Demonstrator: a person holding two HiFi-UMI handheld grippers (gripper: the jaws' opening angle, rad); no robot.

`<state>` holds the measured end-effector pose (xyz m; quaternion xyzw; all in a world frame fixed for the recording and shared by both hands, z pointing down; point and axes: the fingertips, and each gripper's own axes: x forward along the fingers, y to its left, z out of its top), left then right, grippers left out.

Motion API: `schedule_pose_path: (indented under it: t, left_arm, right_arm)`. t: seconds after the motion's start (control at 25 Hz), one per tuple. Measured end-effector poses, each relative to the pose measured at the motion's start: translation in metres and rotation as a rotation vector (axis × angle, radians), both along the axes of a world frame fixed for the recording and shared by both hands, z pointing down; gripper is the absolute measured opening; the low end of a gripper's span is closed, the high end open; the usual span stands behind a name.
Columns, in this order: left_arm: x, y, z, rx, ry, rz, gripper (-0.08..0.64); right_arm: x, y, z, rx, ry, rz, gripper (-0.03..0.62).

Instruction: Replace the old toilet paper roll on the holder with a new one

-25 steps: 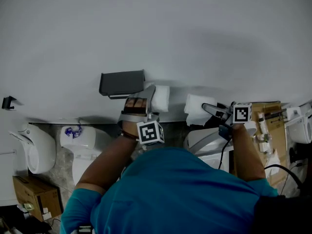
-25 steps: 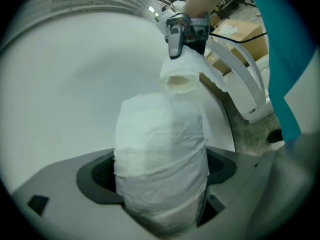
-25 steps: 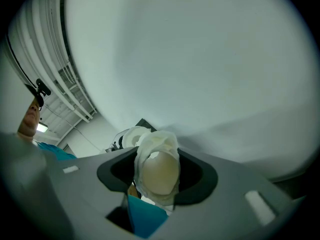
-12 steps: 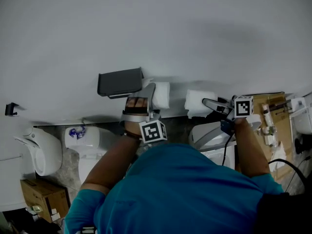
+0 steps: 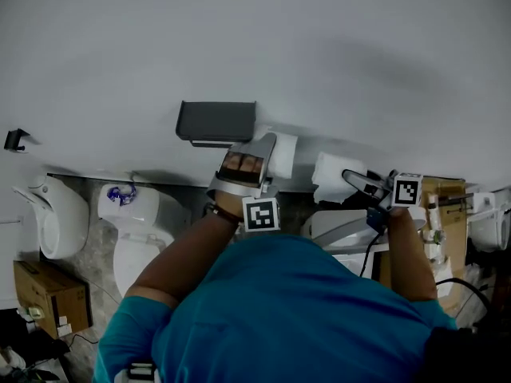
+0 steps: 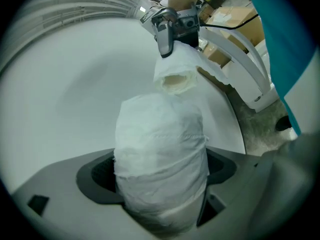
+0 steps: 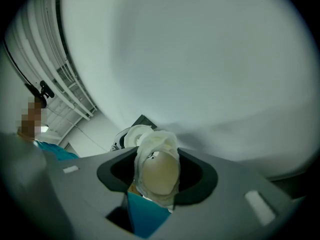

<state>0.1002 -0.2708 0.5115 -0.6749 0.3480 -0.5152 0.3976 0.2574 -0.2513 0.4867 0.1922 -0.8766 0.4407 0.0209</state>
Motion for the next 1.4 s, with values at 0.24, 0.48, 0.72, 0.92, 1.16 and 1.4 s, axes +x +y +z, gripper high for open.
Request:
schedule_pose_path:
  t: [0.24, 0.48, 0.72, 0.92, 1.16, 1.4]
  left_arm:
    - [-0.001, 0.013, -0.008, 0.026, 0.0, 0.021, 0.48]
    - [0.009, 0.01, -0.001, -0.03, 0.001, 0.038, 0.48]
    - [0.01, -0.021, 0.019, 0.077, -0.264, 0.016, 0.48]
    - [0.006, -0.027, 0.036, 0.027, -0.349, -0.018, 0.48]
    - [0.012, -0.025, 0.023, 0.006, -0.279, -0.088, 0.48]
    - [0.012, -0.027, 0.001, 0.022, -0.291, -0.099, 0.48]
  right_arm:
    - [-0.005, 0.003, -0.003, 0.012, 0.018, -0.02, 0.196]
    - [-0.012, 0.007, -0.009, 0.002, 0.036, -0.026, 0.196]
    - [-0.015, 0.008, -0.008, -0.024, 0.065, -0.056, 0.196]
    - [-0.025, 0.013, -0.004, -0.022, 0.097, -0.081, 0.196]
    - [-0.034, 0.014, -0.006, -0.026, 0.124, -0.102, 0.196]
    - [-0.039, 0.019, -0.009, -0.022, 0.132, -0.108, 0.196]
